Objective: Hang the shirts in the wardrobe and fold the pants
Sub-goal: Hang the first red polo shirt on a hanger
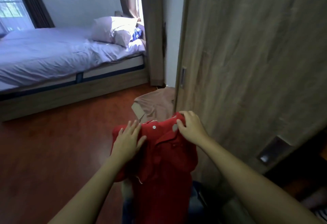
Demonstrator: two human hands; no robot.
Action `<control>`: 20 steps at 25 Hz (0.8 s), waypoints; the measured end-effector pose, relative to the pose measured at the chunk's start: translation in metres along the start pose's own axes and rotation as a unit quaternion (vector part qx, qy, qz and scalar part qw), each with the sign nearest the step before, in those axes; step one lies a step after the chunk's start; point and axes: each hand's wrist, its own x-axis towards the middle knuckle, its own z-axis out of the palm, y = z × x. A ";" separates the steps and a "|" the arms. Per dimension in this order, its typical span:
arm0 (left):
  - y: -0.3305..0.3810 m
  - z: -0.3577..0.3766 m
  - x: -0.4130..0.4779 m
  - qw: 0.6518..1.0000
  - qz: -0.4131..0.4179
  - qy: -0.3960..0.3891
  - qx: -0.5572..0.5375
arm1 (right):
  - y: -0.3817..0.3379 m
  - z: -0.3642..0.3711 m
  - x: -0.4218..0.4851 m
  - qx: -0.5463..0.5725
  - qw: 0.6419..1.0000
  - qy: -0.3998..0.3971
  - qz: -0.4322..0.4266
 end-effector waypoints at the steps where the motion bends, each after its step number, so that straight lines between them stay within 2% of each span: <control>1: -0.013 0.007 0.002 0.999 0.024 -0.032 0.030 | -0.004 0.008 0.011 -0.007 1.000 -0.002 0.010; 3: -0.029 0.019 0.002 0.996 0.050 -0.053 0.049 | -0.009 0.021 0.035 -0.034 0.999 -0.012 0.025; 5: -0.033 0.025 0.003 0.997 0.063 -0.034 0.034 | -0.011 0.031 0.060 -0.095 0.993 -0.047 0.050; 9: -0.038 0.035 0.007 0.995 0.091 0.019 0.040 | -0.008 0.043 0.095 -0.226 0.954 -0.131 0.150; 11: -0.040 0.040 0.008 0.994 0.091 0.033 0.046 | -0.007 0.045 0.103 -0.267 0.941 -0.137 0.157; 13: -0.040 0.044 0.008 0.993 0.091 0.041 0.057 | -0.005 0.044 0.106 -0.273 0.949 -0.093 0.127; 16: -0.037 0.040 0.009 0.996 0.072 0.031 0.040 | 0.001 0.029 0.092 -0.168 0.984 0.032 0.041; 18: -0.025 0.023 0.013 0.998 0.026 0.043 -0.028 | 0.002 0.012 0.069 -0.090 0.991 0.093 -0.016; 20: -0.003 -0.004 0.023 0.991 0.006 0.090 -0.094 | -0.003 -0.010 0.041 -0.050 0.987 0.141 -0.065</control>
